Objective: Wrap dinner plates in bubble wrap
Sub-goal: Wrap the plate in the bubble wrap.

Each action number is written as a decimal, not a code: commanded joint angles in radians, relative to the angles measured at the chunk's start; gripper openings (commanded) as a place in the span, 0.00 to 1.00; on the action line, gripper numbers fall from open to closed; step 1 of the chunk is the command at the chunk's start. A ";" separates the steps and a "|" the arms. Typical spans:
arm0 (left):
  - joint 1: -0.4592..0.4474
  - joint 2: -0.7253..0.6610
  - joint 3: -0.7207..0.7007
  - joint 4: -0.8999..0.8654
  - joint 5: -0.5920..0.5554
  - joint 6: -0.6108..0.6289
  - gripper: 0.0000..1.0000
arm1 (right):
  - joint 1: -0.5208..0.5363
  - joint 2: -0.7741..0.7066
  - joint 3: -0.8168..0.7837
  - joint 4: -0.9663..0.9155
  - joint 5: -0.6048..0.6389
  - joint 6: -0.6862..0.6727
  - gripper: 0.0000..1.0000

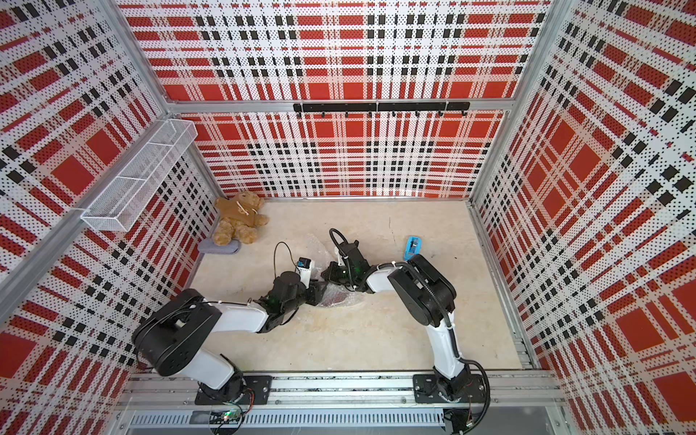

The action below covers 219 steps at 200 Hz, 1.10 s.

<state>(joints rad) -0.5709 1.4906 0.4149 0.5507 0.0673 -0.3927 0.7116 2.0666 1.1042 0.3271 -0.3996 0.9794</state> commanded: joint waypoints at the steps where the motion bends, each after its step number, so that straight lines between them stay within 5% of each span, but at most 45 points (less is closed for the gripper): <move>1: 0.105 -0.162 0.013 0.034 0.111 -0.112 0.64 | 0.020 0.031 -0.029 -0.089 0.010 -0.023 0.00; 27: 0.285 -0.254 0.029 0.035 0.143 -0.241 0.89 | 0.019 0.028 -0.036 -0.085 0.012 -0.039 0.00; 47: 0.411 -0.182 0.107 0.033 0.270 -0.252 0.91 | 0.019 0.027 -0.045 -0.076 0.015 -0.042 0.00; 80: 0.454 0.021 0.256 0.033 0.467 -0.146 0.89 | 0.017 0.028 -0.046 -0.069 0.007 -0.052 0.00; 95: 0.439 0.086 0.299 0.045 0.471 -0.086 1.00 | 0.017 0.025 -0.051 -0.068 0.005 -0.059 0.00; 169: 0.299 0.405 0.590 -0.075 0.536 -0.025 1.00 | 0.017 0.021 -0.046 -0.081 0.015 -0.073 0.00; 200: 0.316 0.470 0.607 -0.045 0.595 -0.081 0.74 | 0.018 0.009 -0.053 -0.089 0.025 -0.078 0.00; 219: 0.374 0.462 0.584 0.025 0.617 -0.131 0.72 | 0.017 0.007 -0.056 -0.090 0.026 -0.081 0.00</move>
<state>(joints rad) -0.2512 1.9503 1.0100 0.5179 0.6319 -0.4706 0.7151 2.0663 1.0874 0.3496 -0.3965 0.9134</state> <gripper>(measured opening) 0.722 0.046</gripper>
